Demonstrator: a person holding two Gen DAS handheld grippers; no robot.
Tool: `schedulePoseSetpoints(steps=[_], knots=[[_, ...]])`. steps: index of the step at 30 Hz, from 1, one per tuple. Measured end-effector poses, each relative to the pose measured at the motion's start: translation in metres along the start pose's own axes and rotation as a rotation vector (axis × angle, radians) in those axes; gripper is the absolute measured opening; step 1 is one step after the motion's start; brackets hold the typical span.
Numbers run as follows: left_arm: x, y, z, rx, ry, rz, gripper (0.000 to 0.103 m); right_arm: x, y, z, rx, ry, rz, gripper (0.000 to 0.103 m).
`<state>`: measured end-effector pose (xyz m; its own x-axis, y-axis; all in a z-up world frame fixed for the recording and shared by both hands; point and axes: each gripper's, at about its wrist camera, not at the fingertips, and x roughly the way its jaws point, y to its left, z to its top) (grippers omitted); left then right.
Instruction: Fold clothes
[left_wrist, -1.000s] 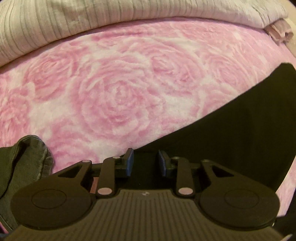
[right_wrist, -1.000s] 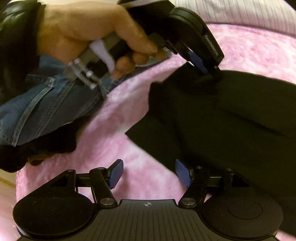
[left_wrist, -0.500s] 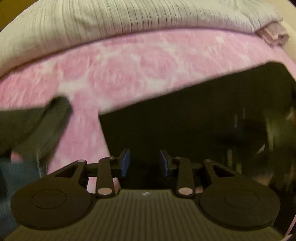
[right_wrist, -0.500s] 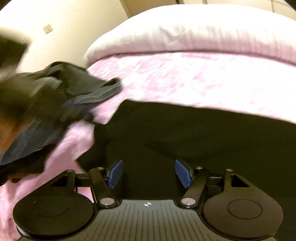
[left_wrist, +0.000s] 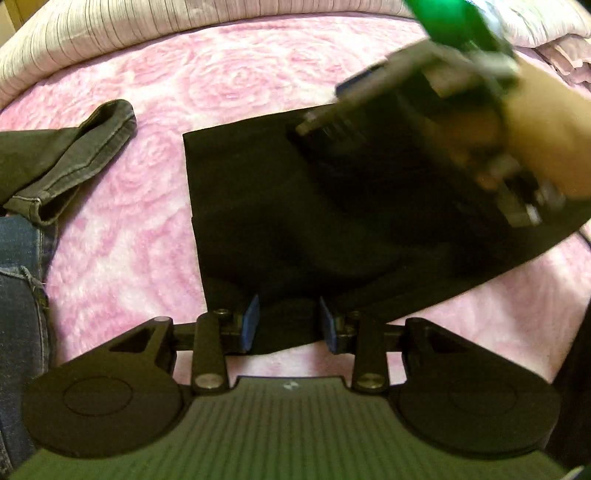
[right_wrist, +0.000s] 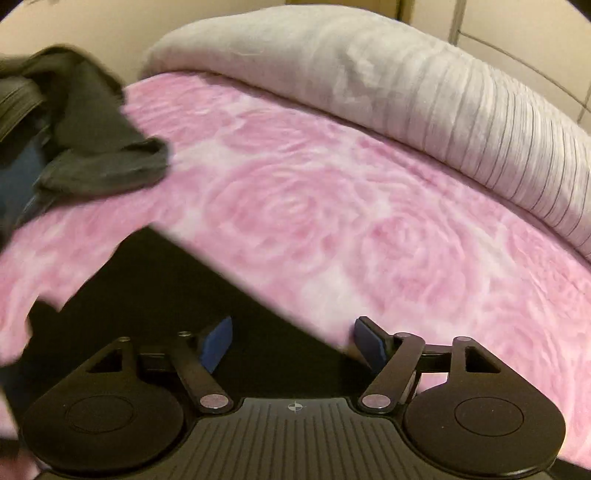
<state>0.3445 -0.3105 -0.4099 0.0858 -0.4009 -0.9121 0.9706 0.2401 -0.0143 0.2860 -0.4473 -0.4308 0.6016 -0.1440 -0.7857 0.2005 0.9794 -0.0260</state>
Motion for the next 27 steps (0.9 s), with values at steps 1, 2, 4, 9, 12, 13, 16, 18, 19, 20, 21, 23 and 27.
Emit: schedulePoseSetpoints(steps=[1, 2, 4, 9, 12, 13, 16, 18, 19, 20, 21, 23, 27], knots=[[-0.001, 0.001, 0.0, -0.008, -0.003, -0.005, 0.03, 0.002, -0.004, 0.004, 0.014, 0.006, 0.008, 0.075], [-0.002, 0.002, 0.0, -0.014, -0.005, -0.011, 0.03, -0.001, -0.005, 0.005, 0.01, 0.005, 0.004, 0.075], [-0.005, 0.003, 0.001, -0.026, -0.008, -0.023, 0.029, -0.013, 0.0, 0.006, 0.001, -0.015, 0.028, 0.072], [-0.009, 0.006, -0.011, -0.051, -0.021, -0.051, 0.03, -0.024, 0.04, -0.001, -0.164, -0.052, 0.154, 0.071], [-0.007, 0.006, -0.013, -0.057, -0.034, -0.054, 0.03, 0.002, 0.051, 0.001, -0.322, -0.068, 0.105, 0.075], [-0.007, 0.007, -0.012, -0.062, -0.037, -0.057, 0.03, 0.009, 0.046, 0.009, -0.318, -0.08, 0.065, 0.075], [-0.006, 0.008, -0.011, -0.059, -0.039, -0.059, 0.03, 0.023, 0.033, 0.029, -0.3, -0.093, 0.018, 0.076], [-0.006, 0.008, -0.012, -0.064, -0.041, -0.062, 0.03, 0.021, 0.028, 0.036, -0.286, -0.101, 0.02, 0.073], [-0.006, 0.008, -0.013, -0.069, -0.044, -0.062, 0.03, 0.016, 0.026, 0.038, -0.269, -0.106, 0.023, 0.071], [-0.006, 0.009, -0.013, -0.074, -0.046, -0.062, 0.03, 0.008, 0.024, 0.036, -0.246, -0.116, 0.037, 0.07], [-0.006, 0.008, -0.013, -0.076, -0.046, -0.06, 0.03, -0.001, 0.021, 0.034, -0.223, -0.127, 0.052, 0.07], [-0.006, 0.008, -0.014, -0.078, -0.047, -0.055, 0.03, -0.015, 0.027, 0.022, -0.252, -0.12, 0.093, 0.07], [-0.007, 0.008, -0.015, -0.089, -0.05, -0.049, 0.03, 0.007, 0.051, 0.002, -0.478, -0.108, 0.091, 0.08]])
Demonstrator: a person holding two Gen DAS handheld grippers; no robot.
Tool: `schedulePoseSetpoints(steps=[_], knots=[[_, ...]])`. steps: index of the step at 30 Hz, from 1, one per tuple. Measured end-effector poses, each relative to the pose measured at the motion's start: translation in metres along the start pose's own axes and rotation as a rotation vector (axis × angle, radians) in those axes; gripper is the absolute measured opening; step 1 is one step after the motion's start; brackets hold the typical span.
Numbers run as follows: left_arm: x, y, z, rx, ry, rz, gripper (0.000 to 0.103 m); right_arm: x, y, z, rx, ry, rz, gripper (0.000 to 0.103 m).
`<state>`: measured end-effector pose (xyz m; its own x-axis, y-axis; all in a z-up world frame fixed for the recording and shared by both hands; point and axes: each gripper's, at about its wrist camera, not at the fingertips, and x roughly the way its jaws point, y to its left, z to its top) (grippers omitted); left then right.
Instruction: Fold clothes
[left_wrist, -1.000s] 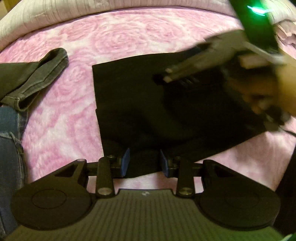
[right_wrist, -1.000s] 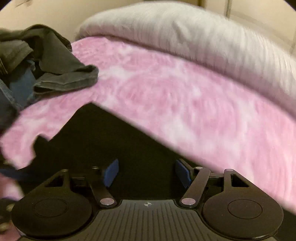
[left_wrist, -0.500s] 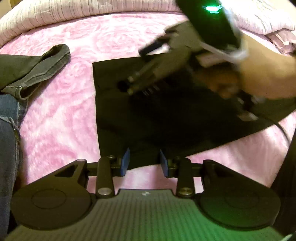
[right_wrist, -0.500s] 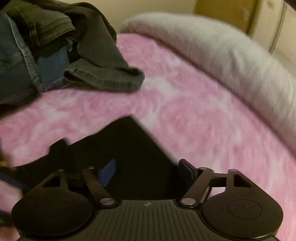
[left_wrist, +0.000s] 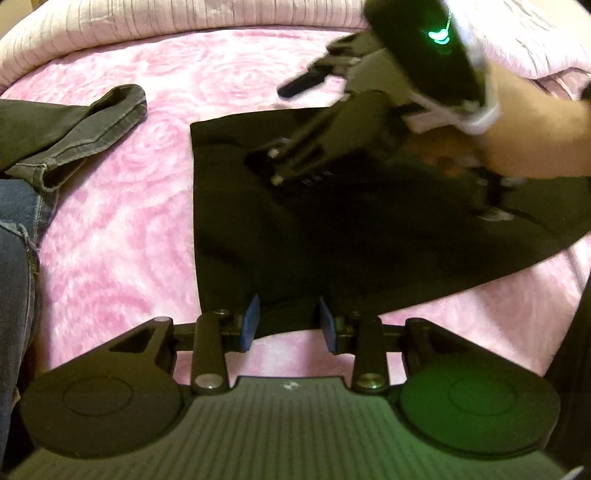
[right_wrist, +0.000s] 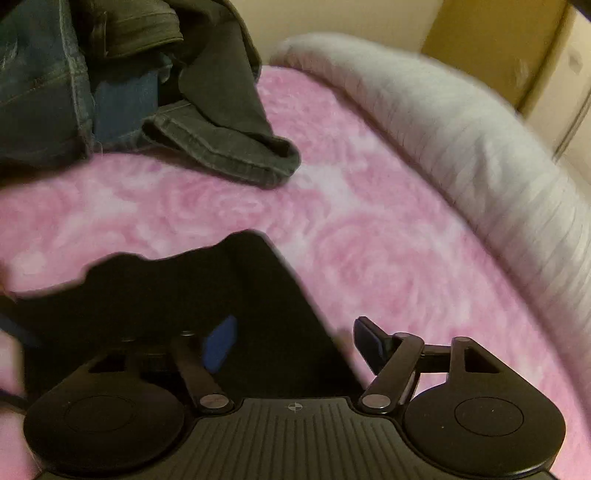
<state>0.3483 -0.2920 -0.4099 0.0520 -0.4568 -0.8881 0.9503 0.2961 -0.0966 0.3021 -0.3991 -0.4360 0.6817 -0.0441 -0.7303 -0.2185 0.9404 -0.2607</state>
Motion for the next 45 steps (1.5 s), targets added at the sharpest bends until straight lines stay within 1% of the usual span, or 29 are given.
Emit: schedulePoseSetpoints(steps=[3, 5, 8, 10, 11, 13, 14, 15, 17, 18, 20, 21, 24, 25, 26, 28, 30, 31, 32, 34, 36, 37, 39, 40, 42, 44, 45], knots=[[-0.001, 0.002, 0.0, -0.008, 0.001, -0.007, 0.03, 0.021, -0.039, 0.011, 0.211, 0.018, -0.015, 0.081], [-0.003, 0.002, 0.001, -0.012, 0.004, -0.006, 0.03, 0.011, -0.053, 0.012, 0.299, -0.006, -0.043, 0.079], [-0.013, -0.005, 0.007, -0.009, -0.004, 0.01, 0.03, -0.035, -0.068, -0.011, 0.437, -0.051, -0.058, 0.079], [-0.019, -0.01, 0.012, -0.005, -0.025, 0.012, 0.03, -0.071, -0.065, -0.04, 0.482, -0.037, -0.108, 0.079], [-0.022, -0.014, 0.015, -0.009, -0.039, 0.0, 0.03, -0.085, -0.063, -0.058, 0.513, -0.019, -0.127, 0.079], [-0.022, -0.023, 0.021, -0.001, -0.058, -0.021, 0.03, -0.109, -0.057, -0.096, 0.585, 0.049, -0.149, 0.079], [-0.016, -0.027, 0.025, 0.014, -0.049, -0.026, 0.031, -0.116, -0.054, -0.116, 0.609, 0.103, -0.165, 0.079], [-0.007, -0.028, 0.027, 0.029, -0.02, -0.024, 0.032, -0.122, -0.052, -0.135, 0.627, 0.16, -0.178, 0.079], [0.008, -0.025, 0.025, 0.051, 0.033, -0.012, 0.033, -0.142, -0.052, -0.165, 0.665, 0.155, -0.2, 0.079], [0.012, -0.021, 0.022, 0.055, 0.054, -0.004, 0.034, -0.151, -0.054, -0.175, 0.672, 0.178, -0.221, 0.079], [0.005, -0.009, 0.018, 0.024, 0.067, 0.011, 0.032, -0.168, -0.06, -0.188, 0.71, 0.211, -0.253, 0.079], [0.0, -0.006, 0.019, 0.02, 0.064, 0.022, 0.028, -0.176, -0.063, -0.194, 0.731, 0.227, -0.271, 0.079], [-0.015, 0.001, 0.025, 0.015, 0.05, 0.052, 0.028, -0.199, -0.062, -0.204, 0.766, 0.24, -0.299, 0.079], [-0.017, -0.001, 0.032, 0.037, 0.023, 0.043, 0.029, -0.205, -0.059, -0.204, 0.771, 0.233, -0.3, 0.079], [-0.014, -0.004, 0.041, 0.056, 0.003, 0.03, 0.029, -0.21, -0.056, -0.206, 0.78, 0.227, -0.3, 0.079], [0.004, -0.009, 0.057, 0.094, 0.003, -0.001, 0.029, -0.215, -0.048, -0.206, 0.786, 0.22, -0.298, 0.079], [0.027, -0.012, 0.062, 0.182, 0.038, 0.008, 0.032, -0.219, -0.04, -0.206, 0.787, 0.215, -0.292, 0.079], [0.032, -0.008, 0.058, 0.229, 0.041, 0.023, 0.041, -0.22, -0.036, -0.206, 0.789, 0.218, -0.288, 0.079], [0.036, -0.004, 0.055, 0.262, 0.044, 0.041, 0.042, -0.221, -0.033, -0.206, 0.792, 0.221, -0.284, 0.079], [0.03, 0.01, 0.055, 0.224, 0.053, 0.116, 0.042, -0.225, -0.03, -0.208, 0.803, 0.225, -0.285, 0.079], [0.024, 0.025, 0.052, 0.198, 0.06, 0.223, 0.042, -0.231, -0.027, -0.211, 0.813, 0.228, -0.289, 0.079], [0.019, 0.03, 0.051, 0.167, 0.063, 0.23, 0.04, -0.234, -0.026, -0.212, 0.818, 0.232, -0.291, 0.079], [0.009, 0.027, 0.052, 0.158, 0.055, 0.256, 0.035, -0.243, -0.024, -0.214, 0.835, 0.244, -0.297, 0.079], [0.002, 0.02, 0.054, 0.177, 0.029, 0.253, 0.035, -0.248, -0.023, -0.214, 0.843, 0.246, -0.301, 0.079], [-0.001, 0.006, 0.066, 0.21, -0.028, 0.215, 0.035, -0.258, -0.02, -0.214, 0.858, 0.252, -0.308, 0.079], [0.007, -0.013, 0.071, 0.264, -0.041, 0.145, 0.036, -0.267, -0.015, -0.214, 0.868, 0.259, -0.315, 0.079], [0.016, -0.02, 0.073, 0.293, -0.025, 0.12, 0.037, -0.27, -0.013, -0.214, 0.872, 0.262, -0.316, 0.079]])
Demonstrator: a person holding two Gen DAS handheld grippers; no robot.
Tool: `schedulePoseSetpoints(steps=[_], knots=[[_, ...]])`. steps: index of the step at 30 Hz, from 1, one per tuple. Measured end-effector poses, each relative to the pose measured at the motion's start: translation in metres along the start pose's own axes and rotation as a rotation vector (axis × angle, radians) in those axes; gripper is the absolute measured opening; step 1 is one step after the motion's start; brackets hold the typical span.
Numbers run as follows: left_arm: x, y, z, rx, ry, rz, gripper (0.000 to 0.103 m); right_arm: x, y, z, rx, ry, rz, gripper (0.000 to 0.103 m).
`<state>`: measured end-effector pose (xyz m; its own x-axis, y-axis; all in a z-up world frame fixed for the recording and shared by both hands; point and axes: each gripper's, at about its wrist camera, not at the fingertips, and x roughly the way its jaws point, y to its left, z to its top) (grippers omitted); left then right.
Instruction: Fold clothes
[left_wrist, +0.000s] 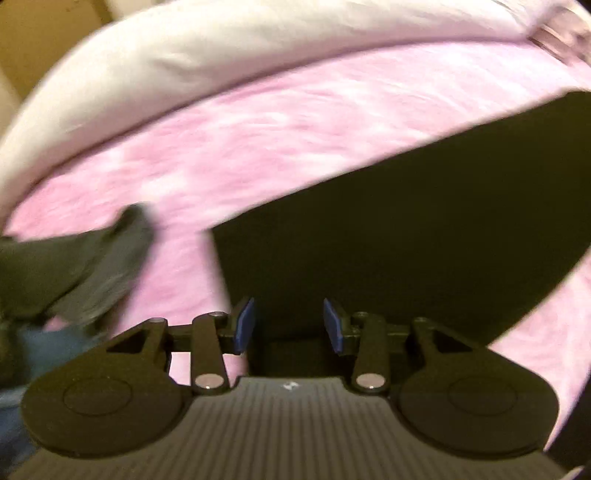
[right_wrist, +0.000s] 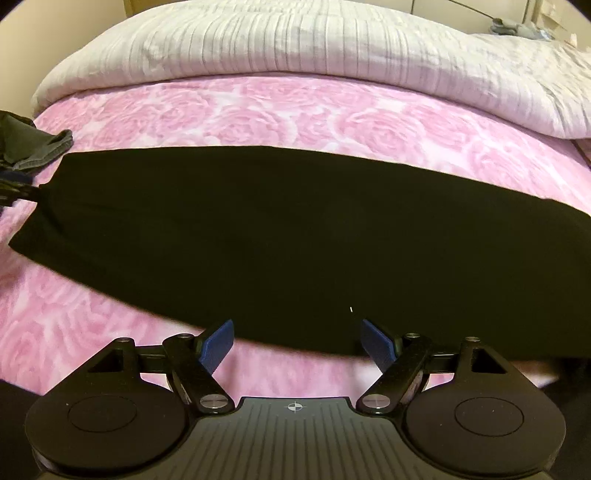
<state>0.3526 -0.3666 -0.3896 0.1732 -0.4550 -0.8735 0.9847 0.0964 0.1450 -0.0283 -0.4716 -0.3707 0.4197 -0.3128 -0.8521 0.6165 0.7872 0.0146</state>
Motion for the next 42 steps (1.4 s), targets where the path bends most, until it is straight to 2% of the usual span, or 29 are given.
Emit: schedulePoseSetpoints(steps=[2, 3, 6, 8, 9, 12, 14, 17, 23, 25, 29, 33, 38, 42], knots=[[0.022, 0.002, -0.003, 0.035, 0.048, 0.015, 0.036, -0.006, 0.0, -0.005, 0.005, 0.009, -0.008, 0.079], [0.031, 0.007, -0.006, 0.036, 0.076, 0.035, 0.042, -0.009, -0.001, -0.008, 0.009, 0.011, -0.014, 0.079], [0.026, 0.031, -0.012, -0.049, 0.094, 0.103, 0.044, -0.023, -0.005, -0.016, 0.013, 0.006, -0.031, 0.079], [0.021, 0.045, -0.015, -0.1, 0.107, 0.146, 0.04, -0.033, -0.01, -0.021, 0.027, 0.01, -0.044, 0.079], [0.014, 0.044, -0.015, -0.102, 0.115, 0.158, 0.036, -0.038, -0.014, -0.024, 0.04, 0.017, -0.05, 0.079], [-0.02, 0.032, -0.014, -0.138, 0.099, 0.154, 0.036, -0.056, -0.025, -0.03, 0.082, 0.037, -0.067, 0.079], [-0.053, 0.014, -0.018, -0.175, 0.093, 0.138, 0.038, -0.073, -0.038, -0.033, 0.121, 0.047, -0.071, 0.079], [-0.098, -0.025, -0.024, -0.202, 0.095, 0.074, 0.046, -0.107, -0.066, -0.038, 0.176, 0.057, -0.092, 0.079], [-0.186, -0.117, -0.063, -0.275, 0.131, -0.004, 0.057, -0.184, -0.151, -0.065, 0.274, 0.09, -0.177, 0.079], [-0.209, -0.144, -0.074, -0.298, 0.144, 0.001, 0.063, -0.211, -0.182, -0.08, 0.297, 0.097, -0.196, 0.079], [-0.25, -0.196, -0.093, -0.329, 0.167, 0.031, 0.065, -0.26, -0.239, -0.115, 0.313, 0.123, -0.204, 0.08], [-0.28, -0.241, -0.099, -0.355, 0.176, 0.07, 0.067, -0.304, -0.285, -0.139, 0.304, 0.122, -0.189, 0.08], [-0.306, -0.281, -0.086, -0.388, 0.152, 0.093, 0.069, -0.34, -0.322, -0.146, 0.233, 0.126, -0.183, 0.08], [-0.32, -0.301, -0.066, -0.388, 0.115, 0.089, 0.071, -0.354, -0.329, -0.146, 0.188, 0.142, -0.183, 0.08]])
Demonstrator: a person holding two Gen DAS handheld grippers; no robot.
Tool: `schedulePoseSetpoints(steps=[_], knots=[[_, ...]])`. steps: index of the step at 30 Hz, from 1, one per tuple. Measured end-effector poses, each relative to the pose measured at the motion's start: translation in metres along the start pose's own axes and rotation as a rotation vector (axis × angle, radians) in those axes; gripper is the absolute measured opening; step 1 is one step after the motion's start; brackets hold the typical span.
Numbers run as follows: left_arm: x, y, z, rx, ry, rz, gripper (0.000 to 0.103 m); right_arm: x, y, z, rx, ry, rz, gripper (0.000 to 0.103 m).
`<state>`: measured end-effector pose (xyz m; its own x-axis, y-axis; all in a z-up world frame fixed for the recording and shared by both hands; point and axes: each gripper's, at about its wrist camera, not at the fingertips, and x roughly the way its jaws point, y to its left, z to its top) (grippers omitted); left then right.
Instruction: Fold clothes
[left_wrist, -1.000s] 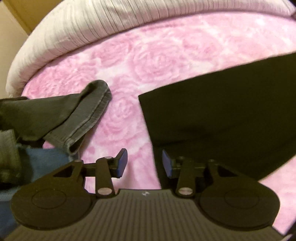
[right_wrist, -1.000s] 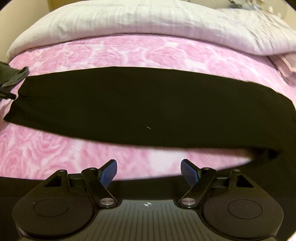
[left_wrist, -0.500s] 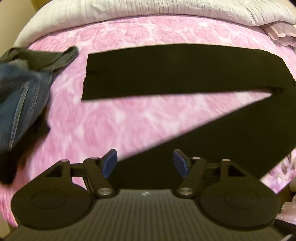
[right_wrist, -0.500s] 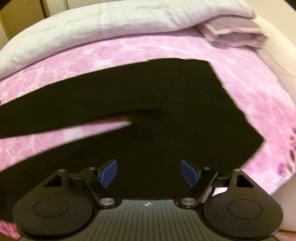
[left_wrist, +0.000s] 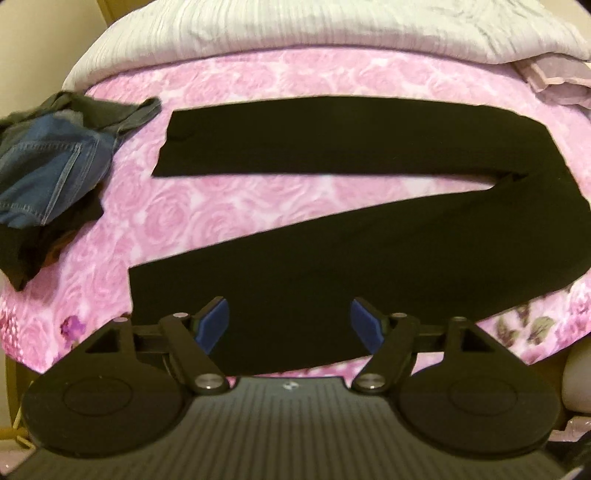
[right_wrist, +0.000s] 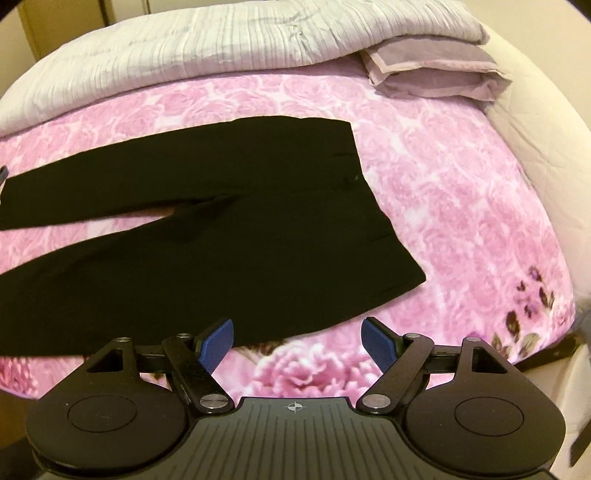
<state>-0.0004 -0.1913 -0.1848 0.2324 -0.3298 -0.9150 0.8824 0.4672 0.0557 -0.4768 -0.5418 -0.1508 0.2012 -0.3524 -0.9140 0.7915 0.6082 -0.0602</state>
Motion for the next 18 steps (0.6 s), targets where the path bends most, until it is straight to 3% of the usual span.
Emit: schedulePoseSetpoints(steps=[8, 18], knots=[[-0.025, -0.012, 0.02, 0.048, -0.088, -0.005, 0.075, -0.006, 0.015, -0.001, -0.016, 0.025, 0.032, 0.08], [-0.024, 0.0, 0.014, 0.038, -0.082, 0.005, 0.076, -0.003, 0.03, -0.001, -0.069, 0.028, 0.03, 0.08]])
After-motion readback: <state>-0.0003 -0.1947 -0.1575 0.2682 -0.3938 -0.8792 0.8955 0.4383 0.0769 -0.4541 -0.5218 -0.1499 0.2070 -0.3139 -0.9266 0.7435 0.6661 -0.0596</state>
